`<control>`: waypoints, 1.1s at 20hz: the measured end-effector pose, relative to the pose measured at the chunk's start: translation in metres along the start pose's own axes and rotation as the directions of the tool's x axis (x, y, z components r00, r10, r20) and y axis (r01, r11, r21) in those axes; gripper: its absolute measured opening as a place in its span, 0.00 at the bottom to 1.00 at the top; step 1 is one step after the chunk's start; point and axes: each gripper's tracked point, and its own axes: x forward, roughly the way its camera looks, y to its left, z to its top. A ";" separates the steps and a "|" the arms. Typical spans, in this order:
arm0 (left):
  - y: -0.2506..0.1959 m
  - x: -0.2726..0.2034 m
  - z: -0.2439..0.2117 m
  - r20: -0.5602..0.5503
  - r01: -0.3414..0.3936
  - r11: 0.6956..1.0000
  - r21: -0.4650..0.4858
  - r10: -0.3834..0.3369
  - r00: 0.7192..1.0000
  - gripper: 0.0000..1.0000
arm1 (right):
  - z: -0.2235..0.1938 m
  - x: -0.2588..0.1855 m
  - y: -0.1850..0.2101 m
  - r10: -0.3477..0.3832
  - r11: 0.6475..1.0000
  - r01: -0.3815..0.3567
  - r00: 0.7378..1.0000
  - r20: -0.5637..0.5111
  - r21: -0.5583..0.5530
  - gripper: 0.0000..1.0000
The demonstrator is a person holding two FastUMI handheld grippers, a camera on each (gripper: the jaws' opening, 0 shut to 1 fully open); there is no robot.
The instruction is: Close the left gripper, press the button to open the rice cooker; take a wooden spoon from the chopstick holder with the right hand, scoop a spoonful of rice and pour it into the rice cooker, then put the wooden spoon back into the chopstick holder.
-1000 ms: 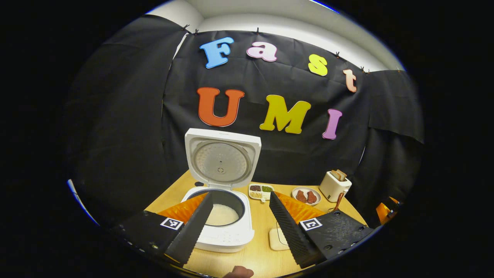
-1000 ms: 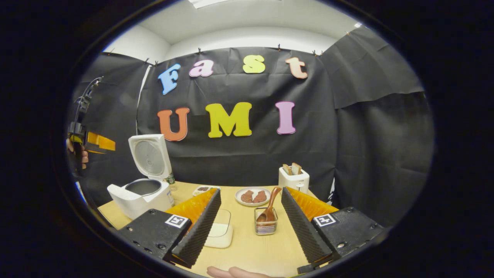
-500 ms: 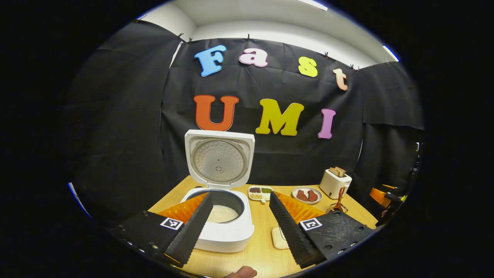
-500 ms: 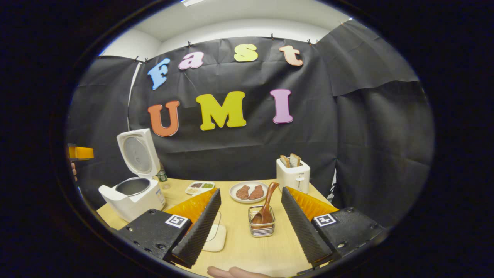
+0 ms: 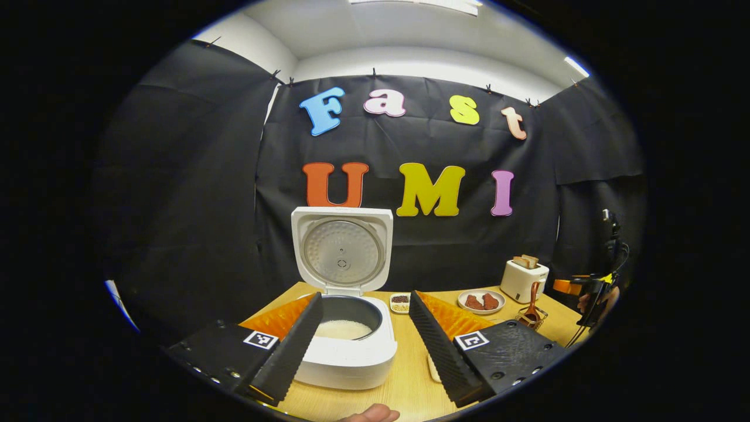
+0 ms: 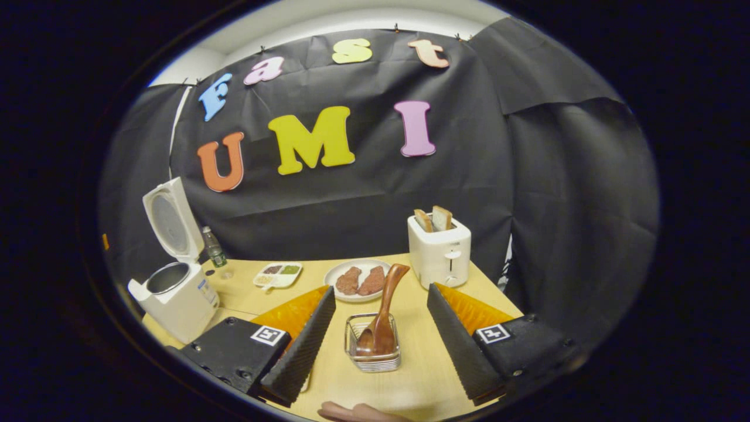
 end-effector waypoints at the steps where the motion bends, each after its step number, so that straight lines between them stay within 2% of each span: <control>1: 0.004 -0.001 0.003 0.028 -0.022 1.000 -0.009 0.022 0.999 0.94 | -0.003 0.014 -0.002 0.009 1.000 -0.009 1.000 -0.012 -0.001 1.00; 4: 0.002 -0.003 0.005 0.085 -0.033 0.999 -0.039 0.036 0.996 0.94 | -0.014 0.053 -0.005 0.030 1.000 -0.031 0.998 -0.055 -0.002 1.00; 7: 0.011 0.007 -0.001 0.072 -0.078 0.996 -0.030 0.080 0.994 0.94 | -0.019 0.089 -0.011 0.023 0.999 -0.025 0.997 -0.071 -0.024 1.00; 8: 0.011 0.010 -0.002 0.069 -0.080 0.997 -0.014 0.081 0.994 0.94 | -0.022 0.099 -0.012 0.026 0.999 -0.028 0.996 -0.086 -0.027 0.93; 9: 0.012 0.013 -0.004 0.064 -0.089 0.996 -0.001 0.089 0.994 0.94 | -0.025 0.107 -0.011 0.035 0.999 -0.037 0.994 -0.102 -0.017 0.98; 12: 0.006 0.018 -0.014 0.048 -0.070 0.998 0.007 0.070 0.996 0.94 | -0.037 0.128 -0.006 0.080 0.994 -0.066 0.981 -0.176 0.086 0.95; 13: 0.004 0.021 -0.015 0.041 -0.058 0.998 0.005 0.058 0.997 0.94 | -0.040 0.132 -0.001 0.102 0.991 -0.082 0.976 -0.194 0.107 0.82; 14: 0.003 0.021 -0.018 0.030 -0.047 0.999 0.002 0.047 0.998 0.94 | -0.043 0.133 0.001 0.113 0.989 -0.089 0.971 -0.211 0.117 0.75; 15: 0.003 0.023 -0.021 0.020 -0.036 0.999 -0.006 0.036 0.999 0.94 | -0.046 0.139 0.001 0.110 0.989 -0.085 0.969 -0.223 0.121 0.69; 16: 0.002 0.025 -0.024 0.003 -0.020 1.000 -0.019 0.020 1.000 0.94 | -0.047 0.141 -0.003 0.094 0.990 -0.068 0.970 -0.224 0.122 0.74; 17: 0.003 0.027 -0.031 -0.020 -0.011 1.000 -0.027 0.011 1.000 0.94 | -0.046 0.144 -0.002 0.101 0.989 -0.075 0.971 -0.218 0.124 0.66; 18: 0.006 0.029 -0.036 -0.039 -0.008 0.999 -0.031 0.007 0.999 0.94 | -0.047 0.145 0.007 0.141 0.984 -0.112 0.965 -0.222 0.140 0.62; 19: 0.010 0.028 -0.042 -0.059 -0.009 0.999 -0.035 0.007 0.998 0.94 | -0.048 0.142 0.013 0.167 0.980 -0.136 0.961 -0.220 0.148 0.48; 20: 0.012 0.026 -0.047 -0.080 -0.008 0.999 -0.035 0.005 0.997 0.94 | -0.051 0.143 0.012 0.165 0.980 -0.133 0.961 -0.224 0.150 0.55; 21: 0.014 0.025 -0.051 -0.094 -0.006 0.999 -0.032 0.003 0.996 0.94 | -0.053 0.146 0.008 0.152 0.982 -0.121 0.961 -0.233 0.143 0.43; 22: 0.016 0.023 -0.053 -0.101 -0.008 1.000 -0.027 0.006 0.995 0.94 | -0.062 0.151 -0.001 0.120 0.987 -0.088 0.958 -0.260 0.133 0.45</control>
